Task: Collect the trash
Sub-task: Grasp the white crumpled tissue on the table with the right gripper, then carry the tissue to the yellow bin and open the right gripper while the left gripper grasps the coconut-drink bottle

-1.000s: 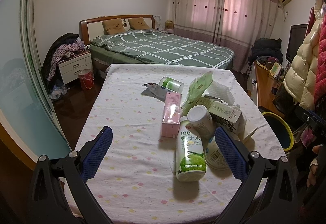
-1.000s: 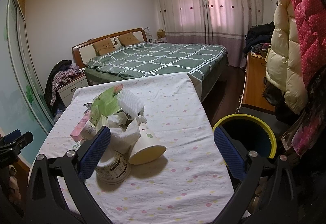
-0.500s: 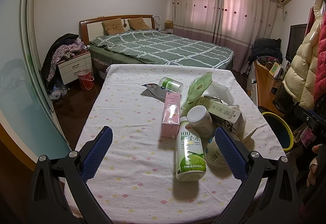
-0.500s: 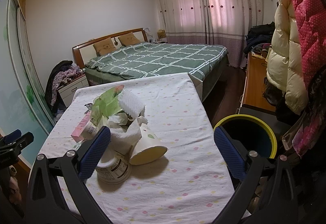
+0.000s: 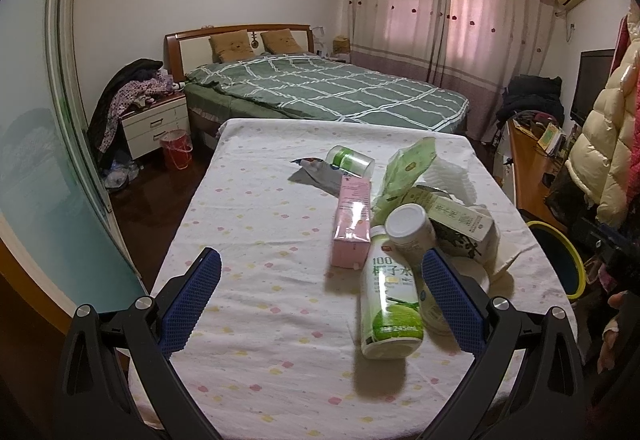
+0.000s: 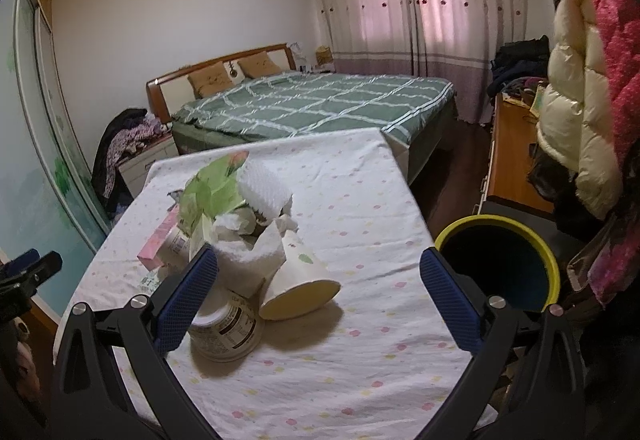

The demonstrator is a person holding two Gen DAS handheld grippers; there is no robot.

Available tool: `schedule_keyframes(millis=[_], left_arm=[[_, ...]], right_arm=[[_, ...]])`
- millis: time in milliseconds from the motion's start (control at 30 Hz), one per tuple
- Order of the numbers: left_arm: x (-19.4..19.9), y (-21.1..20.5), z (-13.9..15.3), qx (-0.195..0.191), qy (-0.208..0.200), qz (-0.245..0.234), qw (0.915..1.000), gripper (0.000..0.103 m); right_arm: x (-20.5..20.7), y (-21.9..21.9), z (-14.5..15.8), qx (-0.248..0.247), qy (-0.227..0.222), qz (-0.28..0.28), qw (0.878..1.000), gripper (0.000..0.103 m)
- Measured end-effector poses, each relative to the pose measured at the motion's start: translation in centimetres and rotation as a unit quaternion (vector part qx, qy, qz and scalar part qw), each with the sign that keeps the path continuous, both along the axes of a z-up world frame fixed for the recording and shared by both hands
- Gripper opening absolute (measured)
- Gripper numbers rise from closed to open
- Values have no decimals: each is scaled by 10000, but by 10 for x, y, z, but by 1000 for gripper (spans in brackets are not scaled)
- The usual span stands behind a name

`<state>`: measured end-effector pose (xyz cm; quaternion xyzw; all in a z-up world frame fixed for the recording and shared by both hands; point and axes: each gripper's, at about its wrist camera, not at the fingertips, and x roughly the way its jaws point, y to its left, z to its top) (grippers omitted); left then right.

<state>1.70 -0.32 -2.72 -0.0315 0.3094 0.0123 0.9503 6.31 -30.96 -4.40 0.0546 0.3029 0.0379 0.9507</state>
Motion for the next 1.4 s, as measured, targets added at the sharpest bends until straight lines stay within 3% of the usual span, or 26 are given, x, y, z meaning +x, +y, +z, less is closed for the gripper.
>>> schedule_keyframes(millis=[367, 567, 833, 933, 1000, 1067, 1400], left_arm=[[24, 14, -19, 73, 119, 89, 9999, 99], [48, 22, -28, 35, 233, 143, 9996, 99], [80, 21, -37, 29, 299, 45, 9995, 99], [91, 18, -40, 12, 337, -31, 9994, 99], [97, 15, -42, -1, 368, -75, 9993, 99], [102, 14, -44, -14, 387, -121, 9992, 99], [106, -3, -42, -7, 320, -371, 9988, 99]], right_arm=[[65, 41, -21, -254, 199, 420, 9986, 95], [122, 61, -29, -390, 478, 670, 9958, 75], [176, 80, -43, -676, 949, 831, 9897, 63], [188, 79, -49, -649, 1127, 848, 9879, 47], [192, 75, -52, -527, 1211, 873, 9874, 25], [192, 72, -53, -467, 1212, 884, 9876, 15], [168, 34, -35, 64, 869, 591, 9944, 13]])
